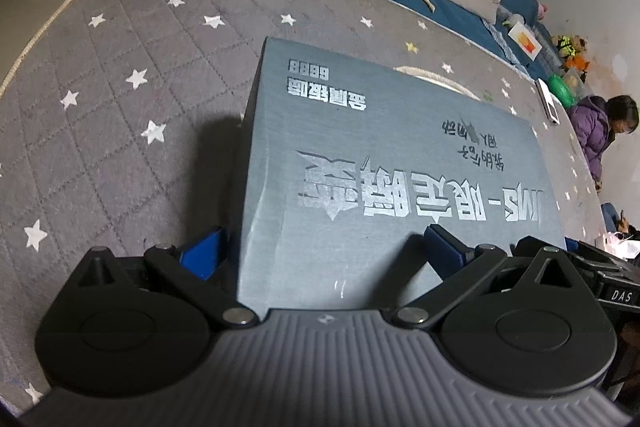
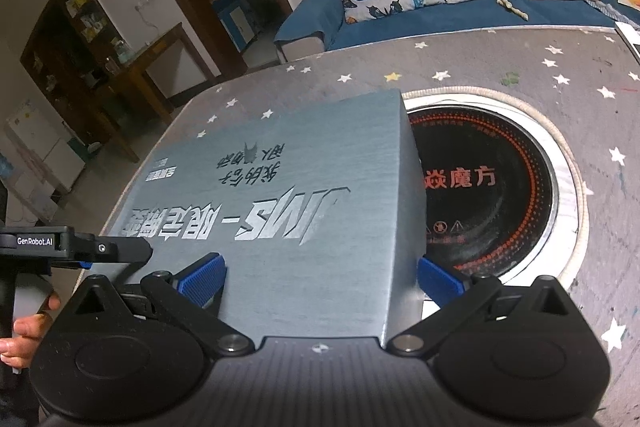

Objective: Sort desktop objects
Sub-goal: 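Press the grey lid fully down onto the box with both tools, then open both tools and pull them back from the lidded box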

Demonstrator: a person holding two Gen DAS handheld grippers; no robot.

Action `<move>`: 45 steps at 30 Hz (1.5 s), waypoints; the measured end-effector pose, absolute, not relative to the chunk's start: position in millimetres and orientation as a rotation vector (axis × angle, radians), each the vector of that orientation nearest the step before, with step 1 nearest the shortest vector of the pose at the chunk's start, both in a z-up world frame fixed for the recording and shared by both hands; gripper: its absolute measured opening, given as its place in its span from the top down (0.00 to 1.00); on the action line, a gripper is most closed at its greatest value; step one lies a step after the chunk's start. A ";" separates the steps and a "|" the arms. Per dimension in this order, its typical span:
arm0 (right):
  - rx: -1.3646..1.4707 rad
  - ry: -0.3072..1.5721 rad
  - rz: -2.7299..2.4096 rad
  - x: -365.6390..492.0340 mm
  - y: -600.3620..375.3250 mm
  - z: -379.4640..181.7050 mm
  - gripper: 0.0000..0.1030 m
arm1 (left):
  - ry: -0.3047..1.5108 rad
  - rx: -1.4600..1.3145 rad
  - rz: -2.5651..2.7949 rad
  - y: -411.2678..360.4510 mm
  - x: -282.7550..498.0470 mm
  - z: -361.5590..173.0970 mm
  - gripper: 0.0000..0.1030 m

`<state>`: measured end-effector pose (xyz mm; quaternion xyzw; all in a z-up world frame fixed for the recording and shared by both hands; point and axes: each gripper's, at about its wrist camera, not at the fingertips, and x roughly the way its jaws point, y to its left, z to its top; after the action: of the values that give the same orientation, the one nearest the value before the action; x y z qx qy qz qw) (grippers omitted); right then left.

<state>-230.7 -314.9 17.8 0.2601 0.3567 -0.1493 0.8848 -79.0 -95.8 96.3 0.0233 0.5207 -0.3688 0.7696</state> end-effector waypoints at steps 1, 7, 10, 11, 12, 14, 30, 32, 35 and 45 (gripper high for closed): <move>0.544 0.745 -0.311 -230.4 -314.3 17.1 0.00 | 1.131 0.054 -0.800 -95.7 -78.6 95.0 0.00; 0.548 0.759 -0.314 -227.6 -314.0 11.6 0.00 | 1.146 0.059 -0.793 -98.9 -74.9 88.6 0.00; 0.546 0.765 -0.317 -226.6 -314.7 8.7 0.00 | 1.159 0.056 -0.789 -103.9 -72.4 82.8 0.00; 0.547 0.767 -0.318 -226.5 -315.1 7.3 0.00 | 1.164 0.058 -0.787 -103.8 -71.8 81.0 0.00; 0.546 0.770 -0.318 -226.4 -315.3 5.9 0.00 | 1.168 0.061 -0.784 -103.7 -71.2 79.1 0.00; 0.545 0.777 -0.319 -225.9 -315.3 2.9 0.00 | 1.175 0.065 -0.782 -104.7 -71.4 76.2 0.00; 0.457 0.783 -0.339 -228.6 -301.7 5.3 0.00 | 1.132 0.092 -0.784 -98.1 -77.8 77.5 0.00; 0.430 0.780 -0.345 -229.7 -297.8 8.1 0.00 | 1.115 0.104 -0.779 -96.9 -80.5 80.0 0.00; 0.390 0.774 -0.354 -231.4 -292.0 12.3 0.00 | 1.093 0.113 -0.777 -93.1 -84.3 83.7 0.00; 0.262 0.756 -0.379 -239.0 -268.6 25.0 0.00 | 1.013 0.136 -0.750 -79.4 -106.3 94.2 0.00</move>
<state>-239.0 -268.6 25.0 0.1267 0.3657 -0.1834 0.9037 -106.3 -79.4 94.2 0.0635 0.4733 -0.3505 0.8057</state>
